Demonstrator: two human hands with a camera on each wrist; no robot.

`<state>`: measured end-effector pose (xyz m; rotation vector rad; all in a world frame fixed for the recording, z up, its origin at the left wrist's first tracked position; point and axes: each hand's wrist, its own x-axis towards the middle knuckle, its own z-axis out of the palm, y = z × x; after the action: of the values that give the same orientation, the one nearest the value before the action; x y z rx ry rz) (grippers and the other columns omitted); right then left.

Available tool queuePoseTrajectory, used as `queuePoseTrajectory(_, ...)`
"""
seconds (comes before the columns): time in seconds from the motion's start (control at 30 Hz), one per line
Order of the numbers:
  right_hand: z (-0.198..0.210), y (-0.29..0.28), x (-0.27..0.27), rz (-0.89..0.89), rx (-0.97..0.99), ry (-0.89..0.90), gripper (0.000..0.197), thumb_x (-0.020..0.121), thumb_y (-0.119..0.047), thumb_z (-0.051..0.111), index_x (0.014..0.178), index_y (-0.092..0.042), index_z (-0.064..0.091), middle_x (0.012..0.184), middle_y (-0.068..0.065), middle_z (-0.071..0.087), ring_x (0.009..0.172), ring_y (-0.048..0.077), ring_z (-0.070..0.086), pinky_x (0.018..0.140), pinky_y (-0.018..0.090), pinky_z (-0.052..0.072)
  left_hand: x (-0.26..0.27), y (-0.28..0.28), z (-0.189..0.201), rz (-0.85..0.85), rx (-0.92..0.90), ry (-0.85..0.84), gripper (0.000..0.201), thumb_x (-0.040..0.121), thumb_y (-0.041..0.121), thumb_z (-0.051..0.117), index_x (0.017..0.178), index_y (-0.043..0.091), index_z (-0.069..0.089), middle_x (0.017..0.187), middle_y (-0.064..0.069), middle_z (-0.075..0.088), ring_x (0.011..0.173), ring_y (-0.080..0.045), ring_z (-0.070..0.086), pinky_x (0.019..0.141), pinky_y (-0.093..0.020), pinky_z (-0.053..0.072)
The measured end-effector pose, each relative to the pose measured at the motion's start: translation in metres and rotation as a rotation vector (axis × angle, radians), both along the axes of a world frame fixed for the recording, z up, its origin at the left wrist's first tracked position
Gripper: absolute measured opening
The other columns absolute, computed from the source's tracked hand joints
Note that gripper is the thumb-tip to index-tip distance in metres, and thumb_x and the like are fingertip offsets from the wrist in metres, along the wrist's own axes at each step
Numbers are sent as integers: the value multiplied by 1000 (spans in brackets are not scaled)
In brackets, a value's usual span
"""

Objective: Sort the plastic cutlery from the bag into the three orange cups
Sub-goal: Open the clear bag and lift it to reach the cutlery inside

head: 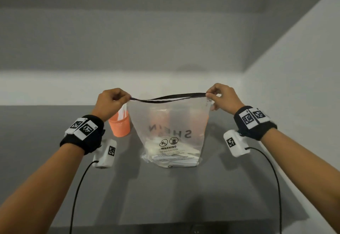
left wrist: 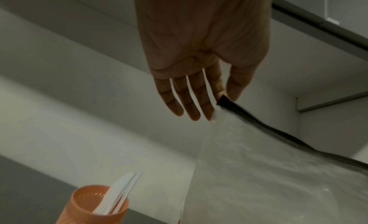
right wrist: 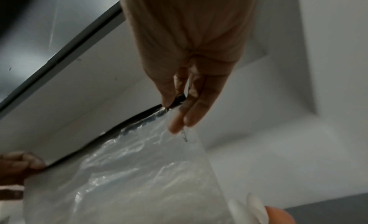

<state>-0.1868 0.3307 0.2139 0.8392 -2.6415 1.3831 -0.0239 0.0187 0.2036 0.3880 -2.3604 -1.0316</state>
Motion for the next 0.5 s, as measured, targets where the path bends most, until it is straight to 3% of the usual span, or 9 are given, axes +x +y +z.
queuePoseTrajectory(0.1, 1, -9, 0, 36, -108, -53, 12, 89, -9, 59, 80, -15, 56, 82, 11, 66, 50, 4, 65, 55, 18, 55, -7, 12, 9, -42, -4, -20, 22, 88, 28, 60, 99, 10, 68, 95, 1, 67, 92, -12, 58, 79, -17, 39)
queuePoseTrajectory(0.27, 2, -22, 4, 6, -124, -14, 10, 84, -8, 63, 78, -15, 59, 76, 12, 69, 55, 8, 65, 66, 25, 57, -28, 24, 10, -82, -265, -178, 22, 85, 38, 62, 93, 19, 69, 95, -1, 70, 91, -18, 62, 86, -35, 49)
queuePoseTrajectory(0.4, 3, -24, 6, -38, -124, -34, 20, 76, -22, 76, 81, -6, 65, 68, 6, 67, 51, 6, 63, 62, 22, 56, -35, 35, 5, -89, -518, -303, 21, 88, 36, 58, 94, 20, 69, 96, -2, 70, 90, -23, 62, 81, -37, 49)
queuePoseTrajectory(0.5, 1, -25, 7, -79, 94, -31, 20, 72, -18, 78, 85, -8, 68, 73, 6, 64, 57, 15, 59, 71, 29, 53, -37, 46, 9, 21, -542, -200, 23, 94, 26, 49, 100, 12, 66, 91, -11, 69, 85, -31, 61, 70, -34, 44)
